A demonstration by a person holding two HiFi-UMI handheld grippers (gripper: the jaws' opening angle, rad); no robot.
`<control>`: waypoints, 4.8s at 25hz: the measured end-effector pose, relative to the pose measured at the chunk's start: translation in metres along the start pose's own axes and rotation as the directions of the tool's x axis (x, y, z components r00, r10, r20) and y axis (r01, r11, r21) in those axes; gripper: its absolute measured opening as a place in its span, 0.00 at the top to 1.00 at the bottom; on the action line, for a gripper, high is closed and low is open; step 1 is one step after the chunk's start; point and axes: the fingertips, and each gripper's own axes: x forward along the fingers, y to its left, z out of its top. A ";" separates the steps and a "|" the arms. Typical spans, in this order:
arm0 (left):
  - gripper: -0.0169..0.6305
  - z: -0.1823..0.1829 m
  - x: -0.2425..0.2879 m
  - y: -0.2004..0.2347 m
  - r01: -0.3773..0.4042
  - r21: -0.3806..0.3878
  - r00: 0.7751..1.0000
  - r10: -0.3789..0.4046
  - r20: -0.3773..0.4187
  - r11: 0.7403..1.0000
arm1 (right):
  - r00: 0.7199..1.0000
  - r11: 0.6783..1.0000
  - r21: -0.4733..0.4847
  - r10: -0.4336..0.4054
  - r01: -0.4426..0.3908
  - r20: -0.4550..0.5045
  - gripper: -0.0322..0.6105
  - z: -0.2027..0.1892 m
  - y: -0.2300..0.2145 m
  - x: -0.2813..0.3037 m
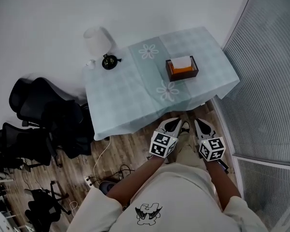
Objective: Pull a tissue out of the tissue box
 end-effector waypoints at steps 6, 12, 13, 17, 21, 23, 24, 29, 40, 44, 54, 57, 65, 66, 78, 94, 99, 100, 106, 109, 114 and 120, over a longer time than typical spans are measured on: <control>0.97 0.036 0.081 0.055 -0.062 -0.011 0.998 0.061 -0.022 0.998 | 0.999 0.999 0.020 0.048 -0.048 -0.012 0.93 0.028 -0.077 0.076; 0.97 0.094 0.154 0.100 -0.131 -0.027 0.991 0.131 -0.005 0.991 | 0.990 0.990 -0.025 0.135 -0.136 -0.050 0.93 0.078 -0.146 0.144; 0.97 0.099 0.163 0.108 -0.148 -0.045 0.989 0.148 -0.007 0.988 | 0.987 0.987 -0.040 0.150 -0.153 -0.060 0.93 0.084 -0.155 0.155; 0.97 0.116 0.182 0.129 -0.179 -0.062 0.984 0.179 -0.012 0.982 | 0.983 0.984 -0.046 0.166 -0.170 -0.075 0.93 0.099 -0.181 0.183; 0.97 0.130 0.195 0.150 -0.176 -0.057 0.984 0.176 0.001 0.983 | 0.984 0.987 -0.027 0.158 -0.160 -0.077 0.93 0.103 -0.189 0.204; 0.97 0.135 0.200 0.159 -0.171 -0.057 0.985 0.171 -0.001 0.984 | 0.986 0.989 -0.017 0.148 -0.150 -0.078 0.93 0.105 -0.189 0.212; 0.97 0.136 0.201 0.162 -0.166 -0.060 0.986 0.166 -0.006 0.984 | 0.987 0.990 -0.010 0.140 -0.142 -0.077 0.93 0.107 -0.187 0.215; 0.97 0.147 0.200 0.173 -0.151 -0.063 0.989 0.151 -0.003 0.987 | 0.987 0.991 -0.015 0.131 -0.133 -0.091 0.93 0.111 -0.177 0.223; 0.96 0.135 0.216 0.193 -0.162 -0.090 0.986 0.158 -0.049 0.983 | 0.979 0.988 -0.039 0.143 -0.150 -0.148 0.93 0.107 -0.188 0.246; 0.96 0.139 0.218 0.201 -0.181 -0.101 0.983 0.177 -0.044 0.978 | 0.976 0.987 -0.062 0.139 -0.151 -0.170 0.93 0.105 -0.197 0.256; 0.96 0.119 0.240 0.230 -0.218 -0.107 0.971 0.204 -0.122 0.970 | 0.949 0.978 -0.089 0.161 -0.191 -0.273 0.93 0.085 -0.203 0.292; 0.96 0.104 0.254 0.245 -0.227 -0.064 0.959 0.211 -0.191 0.972 | 0.929 0.977 -0.102 0.142 -0.187 -0.342 0.87 0.070 -0.213 0.311; 0.89 0.082 0.262 0.269 -0.271 -0.114 0.935 0.233 -0.268 0.956 | 0.874 0.971 -0.139 0.110 -0.197 -0.473 0.72 0.041 -0.230 0.346; 0.89 0.081 0.262 0.272 -0.275 -0.117 0.933 0.236 -0.273 0.954 | 0.867 0.970 -0.141 0.107 -0.199 -0.486 0.71 0.039 -0.232 0.349; 0.86 0.091 0.264 0.265 -0.278 -0.124 0.928 0.233 -0.290 0.952 | 0.800 0.966 -0.131 0.105 -0.224 -0.591 0.65 0.027 -0.255 0.360; 0.87 0.080 0.253 0.277 -0.269 -0.131 0.934 0.225 -0.278 0.954 | 0.821 0.962 -0.197 0.045 -0.189 -0.569 0.93 0.026 -0.239 0.375; 0.87 0.079 0.252 0.275 -0.271 -0.122 0.932 0.229 -0.279 0.955 | 0.848 0.967 -0.176 0.068 -0.186 -0.526 0.93 0.039 -0.231 0.369; 0.87 0.080 0.252 0.275 -0.272 -0.119 0.933 0.231 -0.278 0.955 | 0.858 0.968 -0.172 0.072 -0.183 -0.508 0.93 0.046 -0.229 0.368; 0.88 0.098 0.250 0.284 -0.289 -0.108 0.935 0.257 -0.244 0.951 | 0.909 0.972 -0.159 0.097 -0.174 -0.405 0.93 0.094 -0.219 0.361; 0.88 0.115 0.244 0.289 -0.296 -0.095 0.939 0.271 -0.210 0.951 | 0.929 0.973 -0.155 0.106 -0.170 -0.354 0.93 0.117 -0.215 0.354; 0.88 0.133 0.236 0.293 -0.305 -0.094 0.943 0.287 -0.170 0.948 | 0.952 0.974 -0.154 0.117 -0.166 -0.284 0.93 0.148 -0.212 0.338; 0.88 0.140 0.231 0.281 -0.297 -0.073 0.948 0.284 -0.145 0.952 | 0.961 0.976 -0.158 0.103 -0.147 -0.258 0.93 0.150 -0.210 0.326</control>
